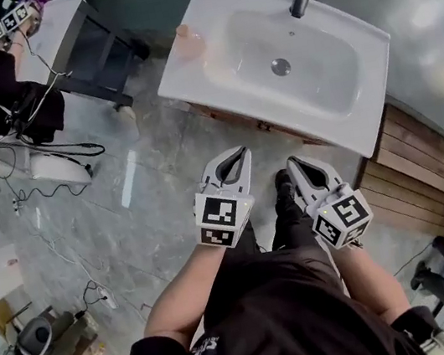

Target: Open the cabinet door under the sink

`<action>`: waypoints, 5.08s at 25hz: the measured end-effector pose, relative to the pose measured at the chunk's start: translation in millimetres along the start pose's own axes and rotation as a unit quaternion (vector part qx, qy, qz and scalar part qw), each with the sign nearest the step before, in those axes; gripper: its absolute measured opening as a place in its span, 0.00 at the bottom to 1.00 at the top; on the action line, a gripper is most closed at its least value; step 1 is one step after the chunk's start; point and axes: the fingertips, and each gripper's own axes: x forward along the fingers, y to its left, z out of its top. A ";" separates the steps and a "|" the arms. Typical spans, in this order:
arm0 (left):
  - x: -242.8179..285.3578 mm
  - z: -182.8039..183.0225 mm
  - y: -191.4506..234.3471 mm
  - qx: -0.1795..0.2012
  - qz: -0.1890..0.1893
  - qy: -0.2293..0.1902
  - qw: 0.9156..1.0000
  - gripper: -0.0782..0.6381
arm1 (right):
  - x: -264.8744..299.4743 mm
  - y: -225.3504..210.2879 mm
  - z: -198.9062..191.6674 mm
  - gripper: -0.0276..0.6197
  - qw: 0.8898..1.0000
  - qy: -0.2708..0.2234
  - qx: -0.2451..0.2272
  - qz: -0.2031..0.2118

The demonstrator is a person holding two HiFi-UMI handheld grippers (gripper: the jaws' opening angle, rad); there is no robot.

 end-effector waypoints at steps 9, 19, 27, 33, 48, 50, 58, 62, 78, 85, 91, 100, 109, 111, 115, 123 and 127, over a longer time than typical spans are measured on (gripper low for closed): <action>30.1 -57.1 32.4 0.027 -0.066 0.024 0.997 0.13 | 47.1 -1.7 -43.2 0.06 0.997 -0.003 -0.001 -0.074; 89.3 -123.3 52.0 0.009 -0.070 0.028 0.997 0.13 | 88.1 -48.2 -102.4 0.06 0.994 0.002 0.017 -0.105; 144.2 -176.7 41.9 0.014 -0.079 0.015 0.997 0.14 | 104.4 -88.4 -163.2 0.07 0.992 -0.003 -0.001 -0.124; 155.5 -194.6 38.0 0.031 -0.067 0.006 0.997 0.14 | 102.5 -99.6 -200.8 0.07 0.991 -0.010 0.014 -0.133; 237.5 -245.0 40.1 0.036 -0.106 0.020 0.994 0.35 | 129.0 -141.6 -261.5 0.13 0.981 -0.008 0.012 -0.192; 249.1 -249.6 40.1 0.044 -0.112 0.024 0.992 0.36 | 125.2 -146.8 -272.8 0.13 0.979 -0.005 0.019 -0.201; 268.0 -253.8 35.4 0.066 -0.125 0.034 0.989 0.30 | 114.4 -160.4 -286.6 0.13 0.976 0.005 0.019 -0.218; 269.1 -253.9 32.5 0.067 -0.121 0.039 0.990 0.28 | 110.8 -165.6 -278.2 0.13 0.974 -0.003 0.024 -0.223; 268.7 -257.5 27.9 0.100 -0.113 0.046 0.988 0.23 | 115.6 -164.8 -302.0 0.13 0.975 0.007 0.050 -0.216; 260.8 -261.4 27.3 0.114 -0.132 0.037 0.984 0.23 | 118.9 -161.6 -310.4 0.13 0.977 0.007 0.052 -0.208; 239.0 -271.2 30.0 0.111 -0.155 0.026 0.981 0.23 | 122.3 -159.2 -305.0 0.13 0.979 0.007 0.042 -0.201; 226.2 -277.6 31.9 0.109 -0.180 0.021 0.977 0.23 | 129.8 -144.3 -274.4 0.15 0.986 -0.019 0.010 -0.166; 223.8 -281.2 31.3 0.139 -0.201 0.023 0.969 0.23 | 154.5 -124.1 -230.4 0.24 0.993 -0.035 -0.061 -0.095; 223.6 -281.3 30.1 0.144 -0.205 0.024 0.968 0.23 | 161.0 -119.8 -222.9 0.25 0.993 -0.033 -0.081 -0.085; 223.9 -280.7 31.7 0.143 -0.205 0.022 0.968 0.23 | 176.4 -115.0 -208.3 0.27 0.992 -0.042 -0.097 -0.066; 225.8 -280.6 29.2 0.131 -0.207 0.019 0.969 0.23 | 189.9 -118.4 -201.2 0.24 0.992 -0.040 -0.117 -0.037; 226.3 -278.9 28.1 0.154 -0.230 0.019 0.961 0.23 | 190.0 -117.2 -199.5 0.23 0.990 -0.043 -0.134 -0.030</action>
